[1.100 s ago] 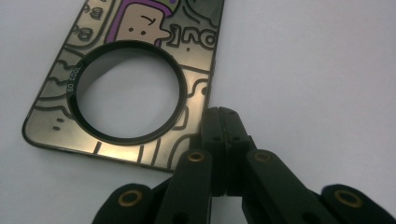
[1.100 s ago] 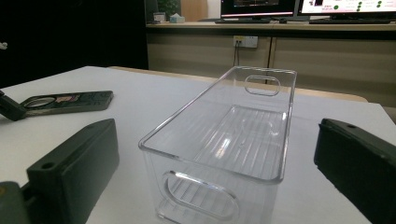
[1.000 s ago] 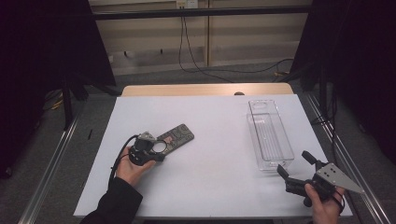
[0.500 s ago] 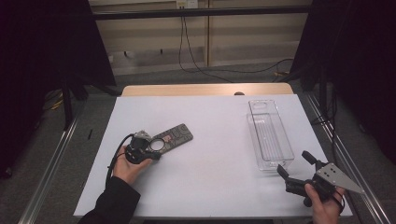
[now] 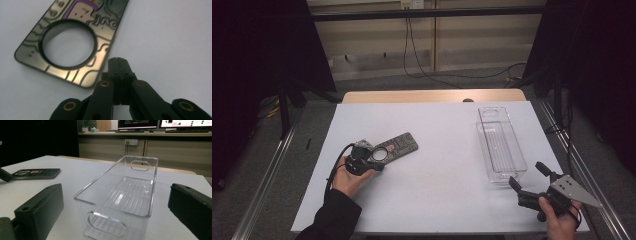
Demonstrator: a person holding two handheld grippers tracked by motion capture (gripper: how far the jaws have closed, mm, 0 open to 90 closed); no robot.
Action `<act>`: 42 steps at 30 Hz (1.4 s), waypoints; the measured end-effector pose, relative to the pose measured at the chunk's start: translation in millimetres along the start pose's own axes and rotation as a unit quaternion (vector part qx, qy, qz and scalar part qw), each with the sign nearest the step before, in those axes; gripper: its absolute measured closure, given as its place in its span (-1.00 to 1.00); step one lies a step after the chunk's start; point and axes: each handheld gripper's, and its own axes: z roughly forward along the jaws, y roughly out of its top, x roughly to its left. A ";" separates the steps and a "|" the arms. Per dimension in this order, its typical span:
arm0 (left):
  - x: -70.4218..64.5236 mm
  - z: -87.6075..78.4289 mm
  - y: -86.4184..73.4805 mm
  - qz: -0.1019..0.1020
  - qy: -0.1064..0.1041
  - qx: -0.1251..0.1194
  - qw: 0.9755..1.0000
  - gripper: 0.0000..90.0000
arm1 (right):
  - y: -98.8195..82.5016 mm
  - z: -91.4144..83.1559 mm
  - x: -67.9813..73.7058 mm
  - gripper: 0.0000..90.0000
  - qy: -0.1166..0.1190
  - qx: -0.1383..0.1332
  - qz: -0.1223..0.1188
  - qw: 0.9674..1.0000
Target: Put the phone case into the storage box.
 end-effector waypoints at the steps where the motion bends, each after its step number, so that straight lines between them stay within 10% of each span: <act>1: -2.1 -0.7 1.3 -0.003 -0.001 -0.010 1.000 1.00 | 0.0 -0.1 0.1 -1.00 0.000 0.000 0.000 1.000; 16: -7.0 1.9 35.9 -0.006 0.008 -0.089 0.996 1.00 | -0.1 0.1 -0.5 -1.00 0.000 -0.001 -0.002 1.000; 42: 24.6 52.7 89.7 -0.029 0.076 -0.069 0.994 1.00 | 0.0 -0.5 -0.3 -1.00 0.000 -0.001 0.001 1.000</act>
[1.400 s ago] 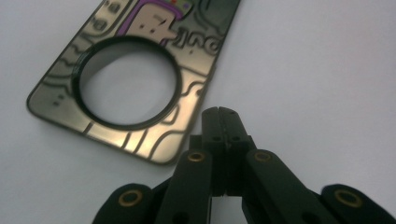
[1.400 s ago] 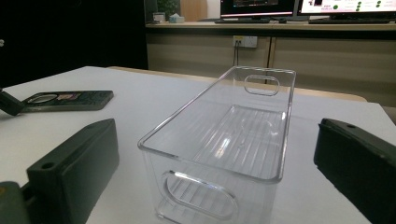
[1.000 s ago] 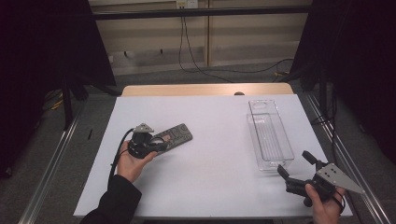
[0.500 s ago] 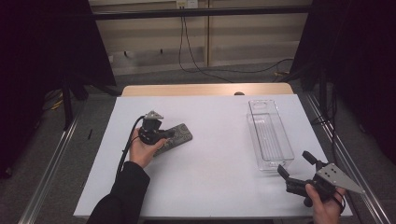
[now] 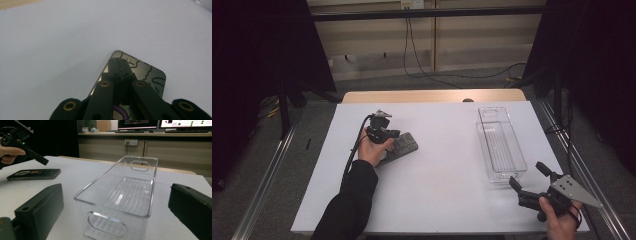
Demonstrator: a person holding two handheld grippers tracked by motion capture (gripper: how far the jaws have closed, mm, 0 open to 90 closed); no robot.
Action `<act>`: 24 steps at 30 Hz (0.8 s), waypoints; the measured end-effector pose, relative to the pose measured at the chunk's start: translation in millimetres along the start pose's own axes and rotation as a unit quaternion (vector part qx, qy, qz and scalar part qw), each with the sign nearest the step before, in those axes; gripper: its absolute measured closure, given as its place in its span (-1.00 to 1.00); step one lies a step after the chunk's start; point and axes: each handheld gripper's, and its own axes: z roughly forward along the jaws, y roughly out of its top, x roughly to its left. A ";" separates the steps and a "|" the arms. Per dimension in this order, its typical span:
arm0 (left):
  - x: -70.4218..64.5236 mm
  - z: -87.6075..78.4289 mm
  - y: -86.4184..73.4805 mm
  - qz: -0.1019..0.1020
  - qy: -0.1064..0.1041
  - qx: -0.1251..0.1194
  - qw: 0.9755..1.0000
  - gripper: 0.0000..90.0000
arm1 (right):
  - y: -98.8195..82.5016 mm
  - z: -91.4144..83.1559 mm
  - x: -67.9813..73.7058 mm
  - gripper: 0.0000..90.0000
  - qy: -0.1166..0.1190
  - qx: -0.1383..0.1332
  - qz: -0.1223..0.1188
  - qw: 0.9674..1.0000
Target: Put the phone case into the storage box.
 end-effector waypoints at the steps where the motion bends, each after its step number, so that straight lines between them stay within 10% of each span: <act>1: 1.3 1.8 1.8 0.001 0.001 0.004 1.000 1.00 | 0.1 -0.2 0.0 -1.00 0.000 -0.001 0.000 1.000; 24: 6.9 39.2 8.9 -0.016 0.029 0.029 0.999 1.00 | -0.4 -0.2 -1.1 -1.00 0.001 0.000 0.001 1.000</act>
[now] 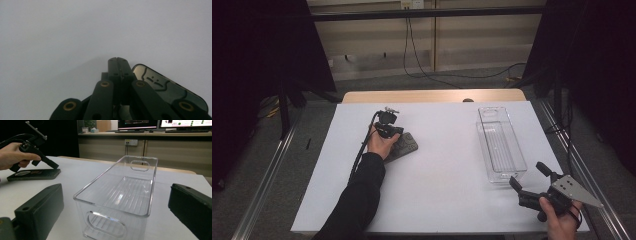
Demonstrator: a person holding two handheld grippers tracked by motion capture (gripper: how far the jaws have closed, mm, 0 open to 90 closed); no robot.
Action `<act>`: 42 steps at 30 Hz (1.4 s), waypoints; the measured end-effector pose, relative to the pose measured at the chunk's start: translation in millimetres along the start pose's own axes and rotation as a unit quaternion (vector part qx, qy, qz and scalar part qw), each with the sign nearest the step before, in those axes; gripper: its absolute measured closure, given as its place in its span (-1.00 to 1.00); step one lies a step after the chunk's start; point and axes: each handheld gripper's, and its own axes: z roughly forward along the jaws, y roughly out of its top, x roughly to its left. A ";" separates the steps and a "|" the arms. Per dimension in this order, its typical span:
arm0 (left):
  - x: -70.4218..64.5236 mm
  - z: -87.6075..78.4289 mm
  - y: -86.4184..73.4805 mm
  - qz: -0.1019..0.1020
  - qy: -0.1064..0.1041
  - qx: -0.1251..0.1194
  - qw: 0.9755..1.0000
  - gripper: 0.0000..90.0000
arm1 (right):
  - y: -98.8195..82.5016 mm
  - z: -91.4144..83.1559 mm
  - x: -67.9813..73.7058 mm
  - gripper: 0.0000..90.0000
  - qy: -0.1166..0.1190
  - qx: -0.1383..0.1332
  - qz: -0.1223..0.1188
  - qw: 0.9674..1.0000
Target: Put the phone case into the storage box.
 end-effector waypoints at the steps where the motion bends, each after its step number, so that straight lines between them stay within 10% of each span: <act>1: 0.2 0.3 0.0 -0.002 -0.001 0.001 1.000 1.00 | 0.0 -0.1 0.1 -1.00 0.000 0.000 0.000 1.000; 25: -16.7 -4.5 -12.1 0.012 -0.027 0.004 1.000 1.00 | -0.3 0.5 0.4 -1.00 0.001 0.003 -0.002 1.000; 42: -27.5 -13.6 -22.8 0.011 -0.083 0.023 0.996 1.00 | -0.5 0.5 0.3 -1.00 0.000 0.004 -0.001 1.000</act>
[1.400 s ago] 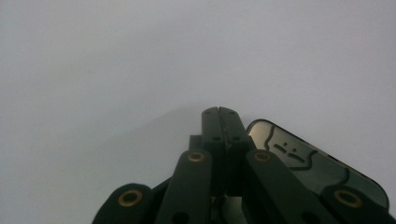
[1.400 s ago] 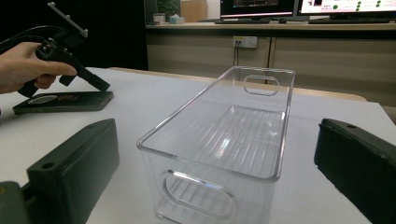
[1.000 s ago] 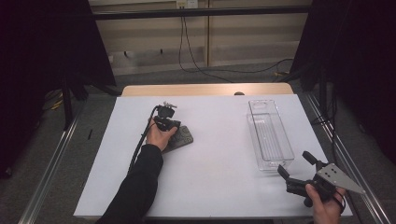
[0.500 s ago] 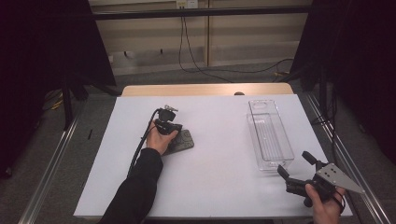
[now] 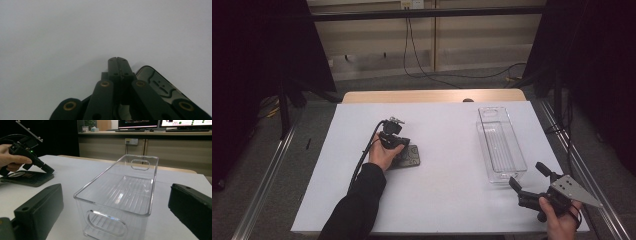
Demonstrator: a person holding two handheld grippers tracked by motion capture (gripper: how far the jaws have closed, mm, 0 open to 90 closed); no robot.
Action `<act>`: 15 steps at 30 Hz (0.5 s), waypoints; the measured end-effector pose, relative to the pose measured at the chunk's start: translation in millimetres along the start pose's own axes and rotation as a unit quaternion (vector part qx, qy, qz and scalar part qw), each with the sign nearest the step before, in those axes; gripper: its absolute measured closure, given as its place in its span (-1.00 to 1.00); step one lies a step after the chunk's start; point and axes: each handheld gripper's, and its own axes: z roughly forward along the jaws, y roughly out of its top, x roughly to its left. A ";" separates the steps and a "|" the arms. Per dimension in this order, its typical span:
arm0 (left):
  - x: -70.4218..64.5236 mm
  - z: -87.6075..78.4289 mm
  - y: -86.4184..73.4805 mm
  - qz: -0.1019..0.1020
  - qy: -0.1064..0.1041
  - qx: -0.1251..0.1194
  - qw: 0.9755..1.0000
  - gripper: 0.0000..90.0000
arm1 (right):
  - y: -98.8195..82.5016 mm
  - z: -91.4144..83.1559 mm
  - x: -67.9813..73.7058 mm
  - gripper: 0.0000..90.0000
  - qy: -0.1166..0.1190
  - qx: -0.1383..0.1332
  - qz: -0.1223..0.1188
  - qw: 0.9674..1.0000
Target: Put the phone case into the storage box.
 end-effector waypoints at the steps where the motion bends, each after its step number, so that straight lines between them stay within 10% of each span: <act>1: -1.9 -0.7 -1.3 0.003 0.001 0.001 1.000 1.00 | 0.0 0.0 0.0 -1.00 -0.001 0.000 0.001 1.000; 15: -22.7 -7.8 -12.3 0.048 0.008 0.009 0.999 1.00 | -0.1 0.3 0.3 -1.00 0.000 0.002 -0.002 1.000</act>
